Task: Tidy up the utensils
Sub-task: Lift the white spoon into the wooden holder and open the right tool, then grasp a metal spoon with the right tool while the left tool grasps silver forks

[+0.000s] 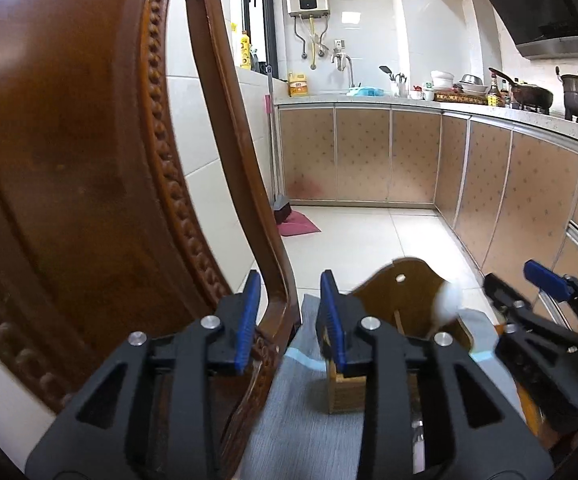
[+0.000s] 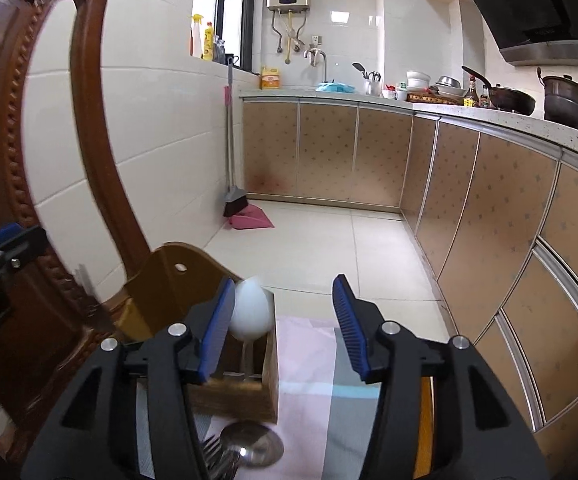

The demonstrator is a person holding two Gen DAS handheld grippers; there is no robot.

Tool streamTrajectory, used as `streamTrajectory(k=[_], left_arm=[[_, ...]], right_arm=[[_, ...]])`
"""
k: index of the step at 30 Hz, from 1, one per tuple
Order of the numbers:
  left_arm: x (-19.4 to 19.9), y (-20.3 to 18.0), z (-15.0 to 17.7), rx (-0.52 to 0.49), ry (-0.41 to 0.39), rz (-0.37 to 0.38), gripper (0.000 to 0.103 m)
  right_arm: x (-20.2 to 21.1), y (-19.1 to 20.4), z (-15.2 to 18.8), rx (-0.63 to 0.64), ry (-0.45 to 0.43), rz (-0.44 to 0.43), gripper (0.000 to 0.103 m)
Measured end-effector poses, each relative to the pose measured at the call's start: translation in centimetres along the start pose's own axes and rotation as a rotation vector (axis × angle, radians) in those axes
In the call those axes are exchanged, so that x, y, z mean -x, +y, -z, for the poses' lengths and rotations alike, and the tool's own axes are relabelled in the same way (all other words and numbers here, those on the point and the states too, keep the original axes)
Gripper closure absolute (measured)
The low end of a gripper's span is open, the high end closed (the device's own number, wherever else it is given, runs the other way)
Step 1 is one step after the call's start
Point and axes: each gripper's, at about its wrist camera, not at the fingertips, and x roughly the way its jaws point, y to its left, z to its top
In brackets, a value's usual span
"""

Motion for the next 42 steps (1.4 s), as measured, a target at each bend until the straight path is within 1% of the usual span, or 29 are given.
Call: streamTrajectory(k=[2,4,6,7,8,9,10,11,12,13,15,16,18,21,24,26,27,29,30,31,33,36,37,38,39,40,41,42], left_arm=[[1.5,0.2,1.0,-0.022,0.01,0.015,0.068],[2.5,-0.3,2.5,-0.082,0.04,0.021,0.068],[2.7,-1.2,4.3,-0.142,0.096,0.041,0.068],[2.5,-1.7,5.5,-0.168,0.139,0.064,0.068],[2.2,-2.1,6.6,-0.186,0.171,0.08,0.069],[2.0,-2.6,7.7,-0.201,0.196,0.089,0.071],[1.6,-2.9,9.1,-0.218,0.226,0.096,0.073],[1.1,-3.3,9.8,-0.223,0.25,0.103,0.073],[0.8,-3.4,10.4,-0.222,0.273,0.113,0.074],[0.5,-3.6,10.9,-0.216,0.294,0.125,0.074],[0.1,-3.5,11.7,-0.214,0.316,0.133,0.074],[-0.5,-3.6,11.8,-0.218,0.328,0.137,0.074],[-1.0,-3.4,12.2,-0.223,0.343,0.139,0.074],[-1.6,-3.0,13.0,-0.22,0.371,0.146,0.074],[-2.7,-3.0,13.6,-0.202,0.402,0.159,0.074],[-3.4,-3.1,14.0,-0.195,0.423,0.167,0.074],[-3.7,-3.1,14.2,-0.195,0.433,0.17,0.074],[-4.3,-3.2,14.3,-0.197,0.446,0.174,0.074],[-4.6,-3.3,14.3,-0.196,0.451,0.177,0.074],[-4.7,-3.5,14.3,-0.195,0.455,0.181,0.073],[-5.2,-3.6,14.3,-0.185,0.465,0.192,0.071],[-5.7,-3.5,14.2,-0.168,0.475,0.186,0.069],[-5.6,-3.4,14.2,-0.161,0.476,0.187,0.068],[-5.5,-3.4,14.2,-0.16,0.475,0.185,0.067],[-5.5,-3.4,14.2,-0.161,0.474,0.182,0.065],[-5.4,-3.4,14.2,-0.165,0.473,0.179,0.064],[-5.3,-3.4,14.2,-0.166,0.473,0.179,0.064],[-5.3,-3.4,14.3,-0.168,0.473,0.179,0.064]], right_arm=[[2.5,-1.2,0.9,-0.021,0.002,-0.002,0.051],[4.1,-2.0,2.3,-0.033,0.021,0.016,0.051],[4.4,-2.2,4.2,-0.027,0.081,0.027,0.051],[3.9,-2.1,5.4,-0.025,0.139,0.016,0.051],[3.1,-2.2,6.8,-0.039,0.2,-0.014,0.051],[2.3,-2.4,7.7,-0.063,0.241,-0.039,0.052],[1.3,-2.7,8.8,-0.108,0.297,-0.072,0.053],[-0.4,-3.3,10.2,-0.194,0.384,-0.129,0.054],[-1.4,-3.6,11.2,-0.257,0.435,-0.169,0.054],[-2.8,-4.2,12.6,-0.36,0.503,-0.236,0.054],[-4.7,-4.9,14.6,-0.511,0.577,-0.299,0.054],[-5.4,-5.2,15.2,-0.559,0.594,-0.305,0.054],[-6.3,-5.3,15.9,-0.606,0.599,-0.308,0.054],[-7.4,-5.5,16.5,-0.686,0.595,-0.369,0.054],[-8.5,-6.0,16.4,-0.745,0.594,-0.381,0.054],[-8.9,-6.2,16.5,-0.78,0.577,-0.397,0.055],[-8.9,-6.3,16.2,-0.778,0.569,-0.393,0.065],[-8.5,-6.4,15.7,-0.755,0.546,-0.391,0.095],[-8.0,-6.3,15.4,-0.731,0.527,-0.377,0.101],[-7.6,-6.4,15.1,-0.721,0.511,-0.38,0.102],[-7.1,-6.2,14.8,-0.698,0.5,-0.395,0.102],[-7.0,-6.3,14.5,-0.697,0.521,-0.413,0.102],[-6.9,-6.2,14.7,-0.704,0.534,-0.441,0.101],[-7.4,-6.3,14.7,-0.706,0.546,-0.452,0.091],[-7.5,-6.0,15.0,-0.706,0.562,-0.453,0.084],[-7.7,-5.8,15.1,-0.705,0.566,-0.452,0.069],[-7.8,-5.5,15.2,-0.704,0.566,-0.45,0.057],[-7.7,-5.3,15.3,-0.705,0.563,-0.447,0.056]])
